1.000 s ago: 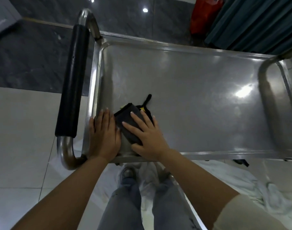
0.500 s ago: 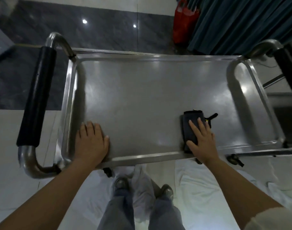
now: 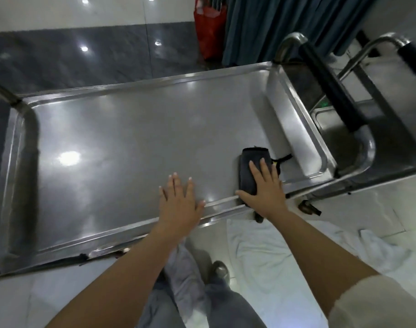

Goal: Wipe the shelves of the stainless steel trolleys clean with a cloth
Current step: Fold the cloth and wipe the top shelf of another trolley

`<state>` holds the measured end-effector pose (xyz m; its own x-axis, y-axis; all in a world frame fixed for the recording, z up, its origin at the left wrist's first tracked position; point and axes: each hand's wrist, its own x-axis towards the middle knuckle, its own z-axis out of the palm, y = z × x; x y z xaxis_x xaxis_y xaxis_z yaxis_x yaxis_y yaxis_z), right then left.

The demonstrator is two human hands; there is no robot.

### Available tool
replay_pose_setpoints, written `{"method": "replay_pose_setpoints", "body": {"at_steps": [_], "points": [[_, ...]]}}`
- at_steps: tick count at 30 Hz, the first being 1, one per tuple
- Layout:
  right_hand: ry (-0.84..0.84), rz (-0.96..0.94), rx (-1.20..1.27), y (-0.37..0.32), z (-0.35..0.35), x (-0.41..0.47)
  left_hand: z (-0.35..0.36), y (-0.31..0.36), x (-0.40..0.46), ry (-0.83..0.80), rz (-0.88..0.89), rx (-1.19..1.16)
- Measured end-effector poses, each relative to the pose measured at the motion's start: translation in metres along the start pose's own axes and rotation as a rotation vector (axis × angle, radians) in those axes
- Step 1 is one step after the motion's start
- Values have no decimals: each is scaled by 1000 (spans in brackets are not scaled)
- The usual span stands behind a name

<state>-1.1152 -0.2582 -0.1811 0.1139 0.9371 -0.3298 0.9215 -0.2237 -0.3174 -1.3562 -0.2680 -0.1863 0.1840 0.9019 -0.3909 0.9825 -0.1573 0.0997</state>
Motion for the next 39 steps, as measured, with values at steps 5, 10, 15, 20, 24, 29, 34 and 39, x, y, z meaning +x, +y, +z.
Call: {"method": "replay_pose_setpoints", "body": {"at_steps": [5,10,15,20,24,29,34,39], "points": [[-91,-105,4,9,-4,3,0,1,-6,10,-65,12],[-34,-203,13,18,-3,-4,11,0,-33,5,-45,18],[30,-322,-88,27,-12,-16,32,-3,-75,31,20,37],[69,-358,136,38,-22,-41,41,-8,-98,54,39,-23],[72,-298,203,49,-20,-76,46,-16,-120,140,190,-111],[49,-202,306,46,-6,-129,59,-36,-150,170,251,-82],[54,-143,390,42,18,-180,74,-55,-168,106,230,-34],[5,-51,412,39,41,-186,83,-69,-171,91,195,-53]]}}
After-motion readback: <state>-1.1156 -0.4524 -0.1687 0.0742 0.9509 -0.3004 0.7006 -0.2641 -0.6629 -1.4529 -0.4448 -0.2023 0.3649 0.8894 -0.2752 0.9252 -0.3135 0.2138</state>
